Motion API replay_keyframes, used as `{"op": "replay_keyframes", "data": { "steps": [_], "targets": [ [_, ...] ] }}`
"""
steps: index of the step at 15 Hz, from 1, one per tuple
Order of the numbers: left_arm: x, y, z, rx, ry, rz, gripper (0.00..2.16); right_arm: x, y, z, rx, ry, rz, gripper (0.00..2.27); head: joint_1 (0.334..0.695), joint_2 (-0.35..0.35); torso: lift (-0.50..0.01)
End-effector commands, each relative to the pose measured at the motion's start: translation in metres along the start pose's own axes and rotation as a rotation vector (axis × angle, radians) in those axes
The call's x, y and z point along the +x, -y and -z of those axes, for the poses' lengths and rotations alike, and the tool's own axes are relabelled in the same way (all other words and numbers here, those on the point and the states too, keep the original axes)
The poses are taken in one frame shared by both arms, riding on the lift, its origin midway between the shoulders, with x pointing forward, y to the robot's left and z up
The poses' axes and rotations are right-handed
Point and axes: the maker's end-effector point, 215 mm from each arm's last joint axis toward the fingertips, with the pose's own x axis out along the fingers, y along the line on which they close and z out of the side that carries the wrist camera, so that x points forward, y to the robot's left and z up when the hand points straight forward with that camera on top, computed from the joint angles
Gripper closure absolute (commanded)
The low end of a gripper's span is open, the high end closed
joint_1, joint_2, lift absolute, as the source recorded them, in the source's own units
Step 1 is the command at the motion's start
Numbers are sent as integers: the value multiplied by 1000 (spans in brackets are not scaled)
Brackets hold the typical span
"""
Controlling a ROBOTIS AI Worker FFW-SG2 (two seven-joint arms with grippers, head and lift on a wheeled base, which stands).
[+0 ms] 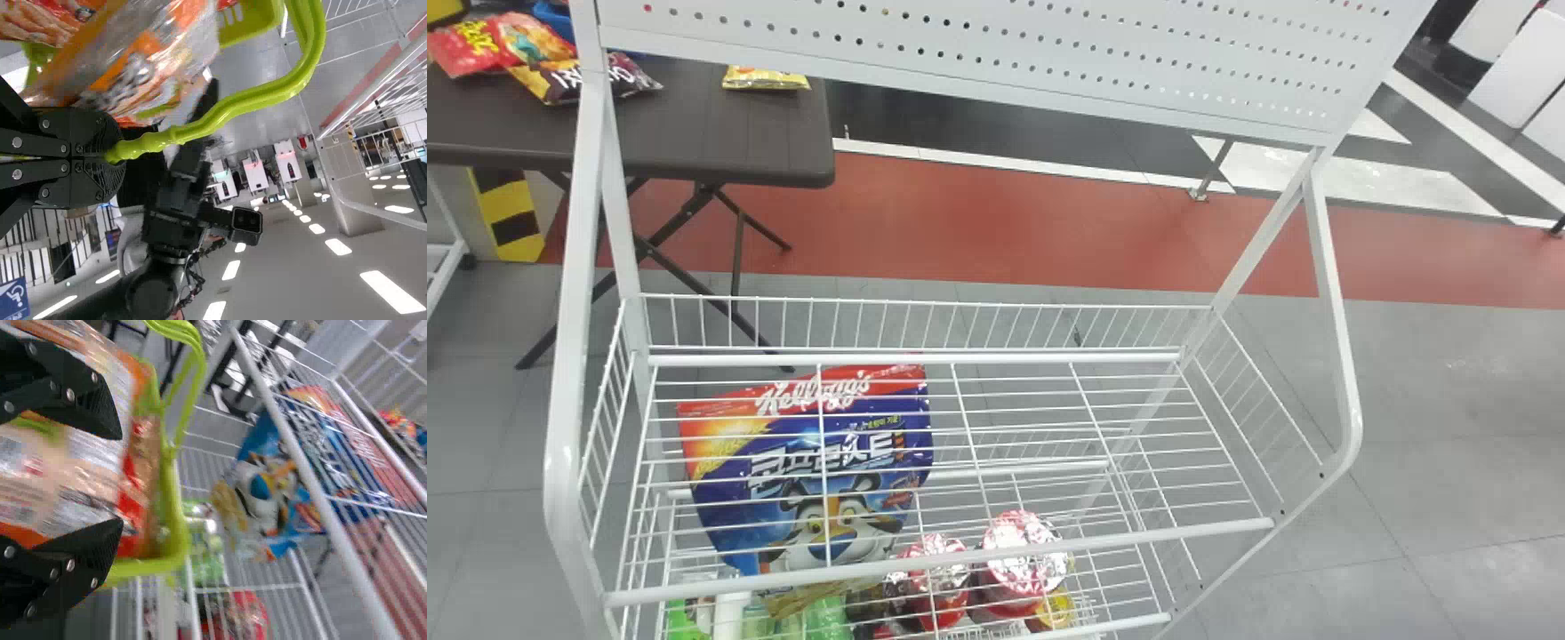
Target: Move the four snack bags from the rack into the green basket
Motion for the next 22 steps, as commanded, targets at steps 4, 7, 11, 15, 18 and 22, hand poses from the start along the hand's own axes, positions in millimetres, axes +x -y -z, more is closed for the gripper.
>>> {"op": "replay_keyframes", "data": {
  "steps": [4,7,11,15,18,22],
  "targets": [
    [0,0,2,-3,-3,-3,1872,-13,22,-55,-24,171,21,56,695,-350,0],
    [1,-2,3,-4,-5,-11,1872,-43,11,-132,-159,418,50,53,695,-350,0],
    [3,-3,3,-4,-9,-12,1872,-82,-44,-221,-417,682,114,46,695,-350,0],
    [4,-2,3,-8,-7,-7,1872,-67,-106,-229,-484,693,181,39,695,-350,0],
    [3,-2,4,-10,-8,-5,1872,-57,-125,-227,-495,694,202,39,695,-350,0],
    [2,-3,4,-11,-8,-6,1872,-58,-126,-226,-494,693,206,39,695,-350,0]
  ]
}}
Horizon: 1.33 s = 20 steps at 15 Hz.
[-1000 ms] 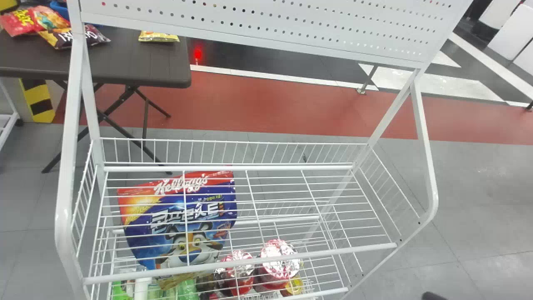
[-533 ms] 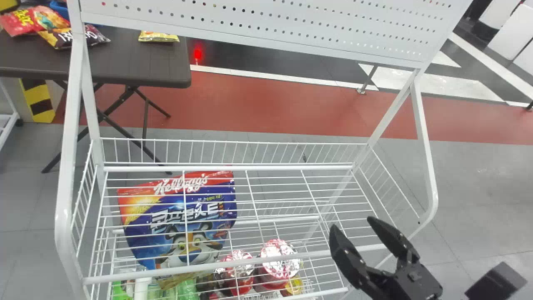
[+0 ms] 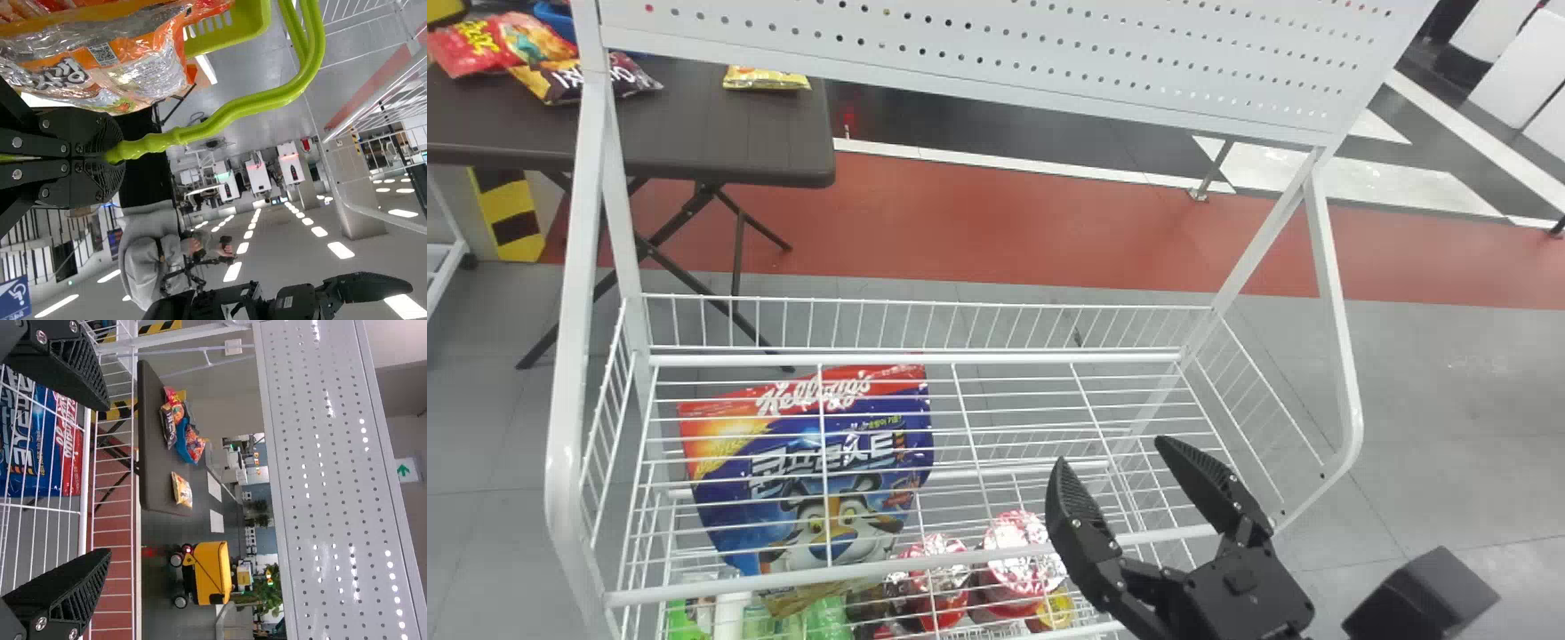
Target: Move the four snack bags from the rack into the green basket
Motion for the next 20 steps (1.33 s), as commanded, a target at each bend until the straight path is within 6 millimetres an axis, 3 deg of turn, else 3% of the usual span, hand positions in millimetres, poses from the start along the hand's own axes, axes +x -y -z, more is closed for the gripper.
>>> {"op": "replay_keyframes", "data": {
  "steps": [1,20],
  "targets": [
    [0,0,0,2,1,1,1872,-2,-1,-1,-1,0,0,39,695,-350,0],
    [0,1,-1,0,3,3,1872,-1,-4,-7,0,14,-6,39,695,-350,0]
  ]
}}
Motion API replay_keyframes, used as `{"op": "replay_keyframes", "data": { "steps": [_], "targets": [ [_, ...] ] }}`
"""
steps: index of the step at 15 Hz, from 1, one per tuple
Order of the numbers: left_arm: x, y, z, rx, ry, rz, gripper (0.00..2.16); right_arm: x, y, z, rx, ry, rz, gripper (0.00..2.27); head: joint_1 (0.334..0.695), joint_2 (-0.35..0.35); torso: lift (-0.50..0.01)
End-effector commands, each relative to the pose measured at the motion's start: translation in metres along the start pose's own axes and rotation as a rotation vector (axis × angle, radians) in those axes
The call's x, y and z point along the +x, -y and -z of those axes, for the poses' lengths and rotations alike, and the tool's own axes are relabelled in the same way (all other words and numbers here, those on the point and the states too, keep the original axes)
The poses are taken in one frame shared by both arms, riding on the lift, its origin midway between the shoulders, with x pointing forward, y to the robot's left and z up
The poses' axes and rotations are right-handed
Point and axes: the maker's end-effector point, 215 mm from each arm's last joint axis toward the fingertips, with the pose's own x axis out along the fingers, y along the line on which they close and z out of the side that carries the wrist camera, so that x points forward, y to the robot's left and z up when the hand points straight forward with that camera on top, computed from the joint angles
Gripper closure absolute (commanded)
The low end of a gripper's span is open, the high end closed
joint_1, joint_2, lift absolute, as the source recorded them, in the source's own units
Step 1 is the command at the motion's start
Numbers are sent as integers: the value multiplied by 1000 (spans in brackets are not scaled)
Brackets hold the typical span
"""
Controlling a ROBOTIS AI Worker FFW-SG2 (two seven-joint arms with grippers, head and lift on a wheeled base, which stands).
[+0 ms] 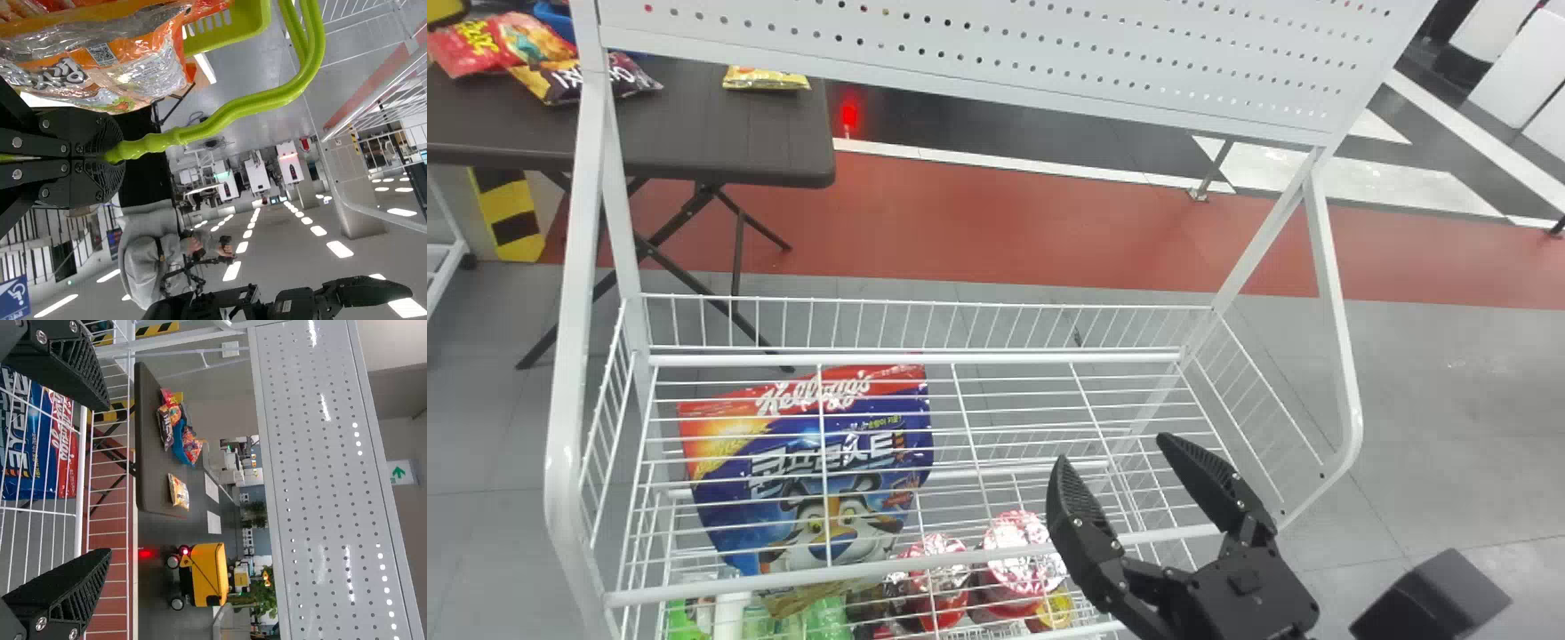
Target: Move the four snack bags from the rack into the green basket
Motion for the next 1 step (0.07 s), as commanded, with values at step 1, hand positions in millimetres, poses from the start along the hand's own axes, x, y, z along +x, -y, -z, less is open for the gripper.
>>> {"op": "replay_keyframes", "data": {
  "steps": [1],
  "targets": [
    [0,0,0,0,0,0,1872,0,0,-1,0,3,0,39,695,-350,0]
  ]
}}
